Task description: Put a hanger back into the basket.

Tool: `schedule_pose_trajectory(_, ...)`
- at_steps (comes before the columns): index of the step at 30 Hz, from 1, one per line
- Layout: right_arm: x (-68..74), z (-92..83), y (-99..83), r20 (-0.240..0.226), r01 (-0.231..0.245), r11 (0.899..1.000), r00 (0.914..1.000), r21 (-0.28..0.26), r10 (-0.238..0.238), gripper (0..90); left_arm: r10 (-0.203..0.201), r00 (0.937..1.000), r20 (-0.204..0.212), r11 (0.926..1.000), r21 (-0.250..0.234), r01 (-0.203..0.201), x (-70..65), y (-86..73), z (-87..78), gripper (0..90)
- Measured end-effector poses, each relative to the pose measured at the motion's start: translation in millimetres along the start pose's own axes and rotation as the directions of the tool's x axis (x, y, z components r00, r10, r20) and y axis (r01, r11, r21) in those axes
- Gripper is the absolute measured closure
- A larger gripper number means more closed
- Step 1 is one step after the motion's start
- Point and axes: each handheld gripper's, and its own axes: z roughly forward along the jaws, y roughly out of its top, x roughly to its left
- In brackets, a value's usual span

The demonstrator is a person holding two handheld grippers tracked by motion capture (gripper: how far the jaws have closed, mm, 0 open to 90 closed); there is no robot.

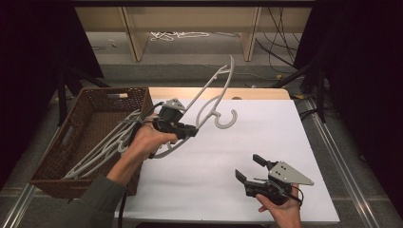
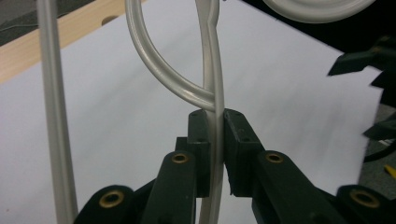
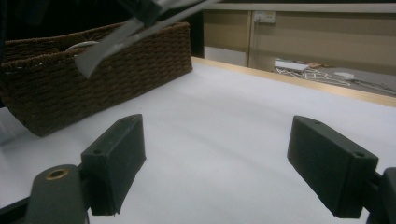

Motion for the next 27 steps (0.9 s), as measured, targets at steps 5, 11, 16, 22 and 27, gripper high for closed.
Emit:
schedule_pose_trajectory(5, -0.2, 0.4, -0.2, 0.002, 0.001, 1.000, 1.0000, 0.002, -0.001, 20.0, 0.022, 0.9989, -0.042, 0.9997, -0.012, -0.022, 2.4, 11.1, -21.0, 81.7)
schedule_pose_trajectory(11, -0.8, -0.4, 0.1, 0.014, 0.013, 1.000, 0.9998, 0.026, -0.014, 20.0, 0.010, 0.9978, -0.066, 0.9997, -0.023, -0.011, 16.0, 11.1, -46.5, 81.8)
schedule_pose_trajectory(16, -0.7, -0.6, 0.3, 0.014, 0.011, 0.999, 0.9998, 0.035, -0.012, 20.0, -0.011, 0.9944, -0.105, 0.9996, -0.029, 0.008, 29.8, 3.2, -67.3, 81.8)
schedule_pose_trajectory(22, -1.5, 1.4, -0.5, 0.010, 0.011, 1.000, 0.9999, 0.022, -0.011, 19.9, -0.039, 0.9893, -0.141, 0.9992, -0.004, 0.039, 46.7, -19.4, -84.4, 81.8)
schedule_pose_trajectory(27, -1.6, 1.4, -0.3, 0.010, 0.014, 0.999, 0.9998, 0.031, -0.014, 19.8, -0.075, 0.9826, -0.170, 0.9972, -0.006, 0.075, 64.0, -40.9, -99.0, 81.8)
